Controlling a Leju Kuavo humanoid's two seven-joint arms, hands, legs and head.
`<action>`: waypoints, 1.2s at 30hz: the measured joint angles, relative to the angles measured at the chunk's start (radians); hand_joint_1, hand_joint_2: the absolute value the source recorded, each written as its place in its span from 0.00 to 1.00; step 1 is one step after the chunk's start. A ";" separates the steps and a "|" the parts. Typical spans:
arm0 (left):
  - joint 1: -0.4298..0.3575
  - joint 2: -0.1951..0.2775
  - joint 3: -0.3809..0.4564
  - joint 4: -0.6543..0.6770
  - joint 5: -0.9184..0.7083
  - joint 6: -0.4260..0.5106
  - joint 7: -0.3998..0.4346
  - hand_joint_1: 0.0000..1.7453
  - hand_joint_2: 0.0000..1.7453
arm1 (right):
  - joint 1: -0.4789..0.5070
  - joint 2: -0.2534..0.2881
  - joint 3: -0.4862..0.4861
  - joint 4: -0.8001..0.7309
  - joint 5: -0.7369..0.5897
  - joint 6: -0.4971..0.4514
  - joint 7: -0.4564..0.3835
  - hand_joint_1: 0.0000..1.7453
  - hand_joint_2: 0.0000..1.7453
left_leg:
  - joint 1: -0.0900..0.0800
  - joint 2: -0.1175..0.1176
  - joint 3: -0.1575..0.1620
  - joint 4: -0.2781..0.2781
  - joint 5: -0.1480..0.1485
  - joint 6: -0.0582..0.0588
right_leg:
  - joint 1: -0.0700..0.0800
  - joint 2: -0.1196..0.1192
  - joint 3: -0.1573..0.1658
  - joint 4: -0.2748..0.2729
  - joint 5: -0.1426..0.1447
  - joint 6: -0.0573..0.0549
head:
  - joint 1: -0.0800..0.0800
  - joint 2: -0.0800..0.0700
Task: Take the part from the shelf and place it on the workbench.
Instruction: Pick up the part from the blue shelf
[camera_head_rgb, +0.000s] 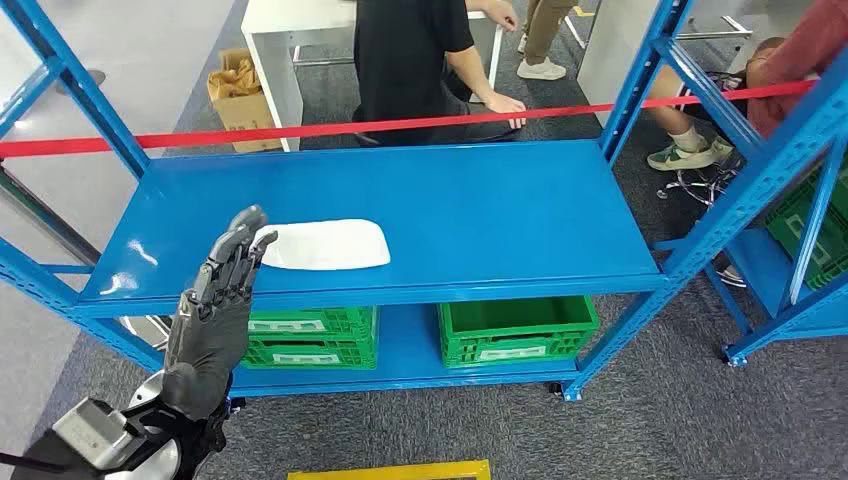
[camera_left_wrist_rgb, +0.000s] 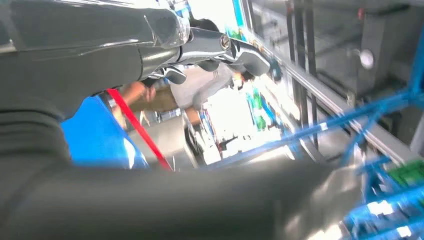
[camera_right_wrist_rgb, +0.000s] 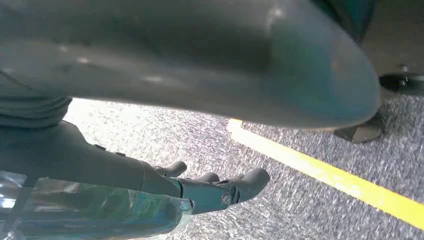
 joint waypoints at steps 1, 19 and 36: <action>0.002 -0.001 0.002 0.001 -0.009 0.009 0.002 0.00 1.00 | -0.001 0.000 -0.001 0.000 -0.002 -0.001 -0.003 0.00 0.00 | 0.002 -0.001 0.003 -0.005 0.001 0.003 | 0.000 -0.001 0.005 -0.004 -0.002 0.003 | 0.000 0.000; 0.055 -0.014 0.050 0.119 -0.446 0.160 0.109 0.00 1.00 | 0.008 -0.004 -0.035 0.002 -0.012 -0.015 -0.020 0.00 0.00 | -0.010 -0.012 0.099 -0.009 -0.112 0.000 | 0.015 -0.005 -0.093 -0.008 0.088 -0.040 | -0.001 0.000; -0.137 0.030 -0.006 0.555 -0.813 0.295 0.232 0.00 1.00 | 0.006 -0.009 -0.050 0.002 0.029 -0.019 -0.062 0.00 0.00 | 0.010 -0.016 0.004 -0.033 0.019 -0.007 | 0.004 0.000 -0.019 -0.029 0.038 -0.021 | 0.000 0.000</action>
